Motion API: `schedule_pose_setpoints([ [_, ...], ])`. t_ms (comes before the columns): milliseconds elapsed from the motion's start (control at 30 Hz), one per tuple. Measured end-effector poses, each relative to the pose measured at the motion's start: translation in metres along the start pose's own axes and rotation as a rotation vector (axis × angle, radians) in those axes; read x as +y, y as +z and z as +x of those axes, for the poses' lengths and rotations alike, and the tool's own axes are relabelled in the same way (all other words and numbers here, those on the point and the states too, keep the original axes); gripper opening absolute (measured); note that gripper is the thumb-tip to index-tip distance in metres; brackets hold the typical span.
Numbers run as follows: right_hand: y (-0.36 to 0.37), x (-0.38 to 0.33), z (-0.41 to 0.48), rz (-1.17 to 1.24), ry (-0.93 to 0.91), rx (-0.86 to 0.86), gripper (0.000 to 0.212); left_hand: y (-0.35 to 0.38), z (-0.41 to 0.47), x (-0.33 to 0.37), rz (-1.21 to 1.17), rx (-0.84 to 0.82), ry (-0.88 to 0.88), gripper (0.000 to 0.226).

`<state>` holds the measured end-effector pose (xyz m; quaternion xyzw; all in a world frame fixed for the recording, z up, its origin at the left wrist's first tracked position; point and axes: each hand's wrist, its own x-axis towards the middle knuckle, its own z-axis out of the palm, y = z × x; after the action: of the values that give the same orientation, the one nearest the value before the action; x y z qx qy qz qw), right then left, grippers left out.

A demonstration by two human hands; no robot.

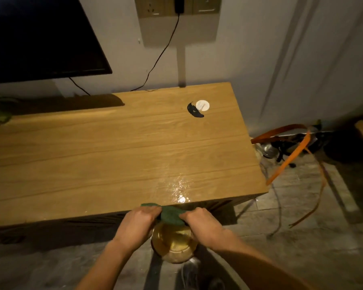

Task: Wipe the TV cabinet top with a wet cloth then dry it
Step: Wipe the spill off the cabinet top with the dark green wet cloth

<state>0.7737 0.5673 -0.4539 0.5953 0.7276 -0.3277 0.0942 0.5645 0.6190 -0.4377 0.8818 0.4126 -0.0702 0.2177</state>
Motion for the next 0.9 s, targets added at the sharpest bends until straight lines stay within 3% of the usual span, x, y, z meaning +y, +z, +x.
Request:
schedule_pose_setpoints([
  [100,-0.049,0.031,-0.001,0.111,0.011,0.021,0.042,-0.027,0.040,0.002,-0.036,-0.061,0.031,0.032],
  [200,-0.104,0.068,0.003,0.133,0.028,0.077,0.044,-0.056,0.094,0.013,-0.056,0.015,0.030,0.026],
  [533,-0.269,0.228,0.095,-0.141,0.031,0.272,0.039,-0.128,0.328,0.057,0.047,0.152,-0.059,0.024],
  [767,-0.334,0.335,0.203,-0.246,-0.025,0.469,0.046,-0.148,0.478,0.039,0.186,0.305,-0.067,0.036],
  [900,-0.339,0.367,0.253,-0.279,-0.064,0.442,0.034,-0.128,0.529,0.017,0.200,0.382,-0.073,0.021],
])
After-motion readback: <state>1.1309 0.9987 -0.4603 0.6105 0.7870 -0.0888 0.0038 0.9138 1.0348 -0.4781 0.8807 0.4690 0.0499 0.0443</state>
